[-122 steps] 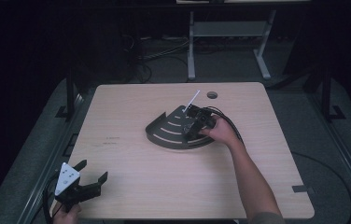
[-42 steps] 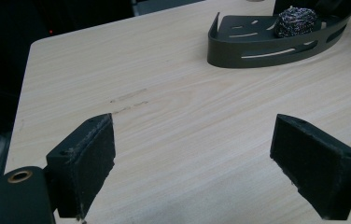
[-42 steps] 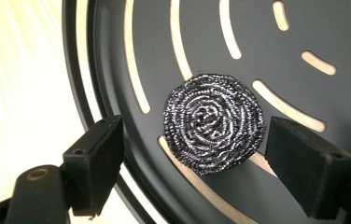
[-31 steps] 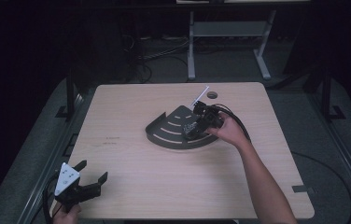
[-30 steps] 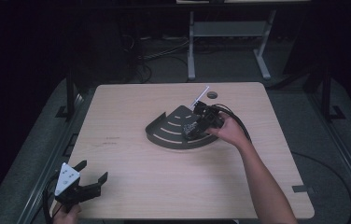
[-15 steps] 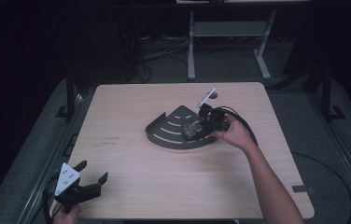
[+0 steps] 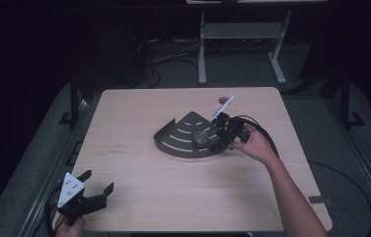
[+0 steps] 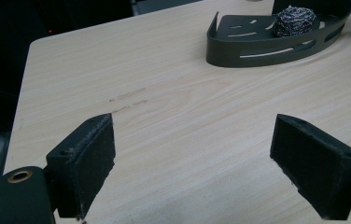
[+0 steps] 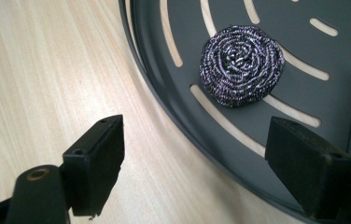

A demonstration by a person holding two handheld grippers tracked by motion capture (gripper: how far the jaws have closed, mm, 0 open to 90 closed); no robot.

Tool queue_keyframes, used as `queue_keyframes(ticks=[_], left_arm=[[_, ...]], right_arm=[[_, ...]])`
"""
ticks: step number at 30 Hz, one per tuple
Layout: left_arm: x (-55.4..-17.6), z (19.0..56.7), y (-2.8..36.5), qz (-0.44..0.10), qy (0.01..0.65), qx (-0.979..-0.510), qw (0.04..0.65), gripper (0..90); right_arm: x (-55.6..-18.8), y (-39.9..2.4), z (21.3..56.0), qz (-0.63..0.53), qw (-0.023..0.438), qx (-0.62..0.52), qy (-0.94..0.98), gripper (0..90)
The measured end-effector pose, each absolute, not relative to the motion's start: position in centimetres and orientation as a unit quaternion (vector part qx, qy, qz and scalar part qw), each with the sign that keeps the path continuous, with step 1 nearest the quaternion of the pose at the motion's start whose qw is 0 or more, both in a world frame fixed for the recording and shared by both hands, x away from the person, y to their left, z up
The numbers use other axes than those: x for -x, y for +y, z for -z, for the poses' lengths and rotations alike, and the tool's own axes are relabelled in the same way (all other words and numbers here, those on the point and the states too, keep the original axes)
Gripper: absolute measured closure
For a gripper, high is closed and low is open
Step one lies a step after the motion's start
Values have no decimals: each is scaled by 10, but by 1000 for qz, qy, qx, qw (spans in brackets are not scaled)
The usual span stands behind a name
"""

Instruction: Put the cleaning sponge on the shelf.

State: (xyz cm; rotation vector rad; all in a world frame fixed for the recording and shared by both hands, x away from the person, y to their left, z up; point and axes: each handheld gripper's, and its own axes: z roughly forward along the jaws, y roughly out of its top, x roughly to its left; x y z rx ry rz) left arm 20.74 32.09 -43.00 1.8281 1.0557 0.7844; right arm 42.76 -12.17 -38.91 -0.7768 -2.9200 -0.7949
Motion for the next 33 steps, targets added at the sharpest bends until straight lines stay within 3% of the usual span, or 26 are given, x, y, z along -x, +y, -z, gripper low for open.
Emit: queue_keyframes(ticks=[33], left_arm=[[-207, 430, 320, -314, 421, -735, 429, 133]], right_arm=[[-396, -150, 398, 248, 19, 255, -935, 183]])
